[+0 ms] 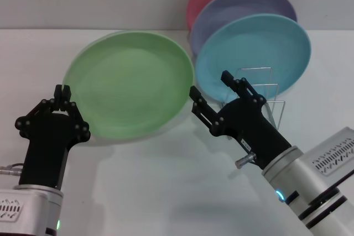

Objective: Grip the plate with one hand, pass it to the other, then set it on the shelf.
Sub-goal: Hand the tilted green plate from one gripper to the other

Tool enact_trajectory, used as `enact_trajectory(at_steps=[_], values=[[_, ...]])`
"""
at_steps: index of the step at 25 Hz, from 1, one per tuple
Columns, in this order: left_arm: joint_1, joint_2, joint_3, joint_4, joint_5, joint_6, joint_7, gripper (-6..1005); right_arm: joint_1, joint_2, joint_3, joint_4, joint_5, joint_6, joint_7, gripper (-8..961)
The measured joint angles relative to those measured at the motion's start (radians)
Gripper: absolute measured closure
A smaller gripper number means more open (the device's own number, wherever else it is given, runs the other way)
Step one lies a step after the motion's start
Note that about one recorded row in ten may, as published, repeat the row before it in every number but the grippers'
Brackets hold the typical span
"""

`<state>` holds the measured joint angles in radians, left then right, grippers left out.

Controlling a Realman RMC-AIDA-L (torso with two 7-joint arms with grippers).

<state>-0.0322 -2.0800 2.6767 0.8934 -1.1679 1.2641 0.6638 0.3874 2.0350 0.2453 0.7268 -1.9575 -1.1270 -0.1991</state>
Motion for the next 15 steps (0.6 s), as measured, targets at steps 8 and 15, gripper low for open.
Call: enact_trajectory(at_steps=[8,15], values=[[0.001,0.000,0.007,0.016,-0.037,0.000,0.047,971,0.025,0.008,0.008,-0.018,0.000,0.028,0.001,218],[0.002,0.000,0.014,0.020,-0.047,0.003,0.065,971,0.046,0.017,0.008,-0.031,-0.001,0.049,0.003,220]])
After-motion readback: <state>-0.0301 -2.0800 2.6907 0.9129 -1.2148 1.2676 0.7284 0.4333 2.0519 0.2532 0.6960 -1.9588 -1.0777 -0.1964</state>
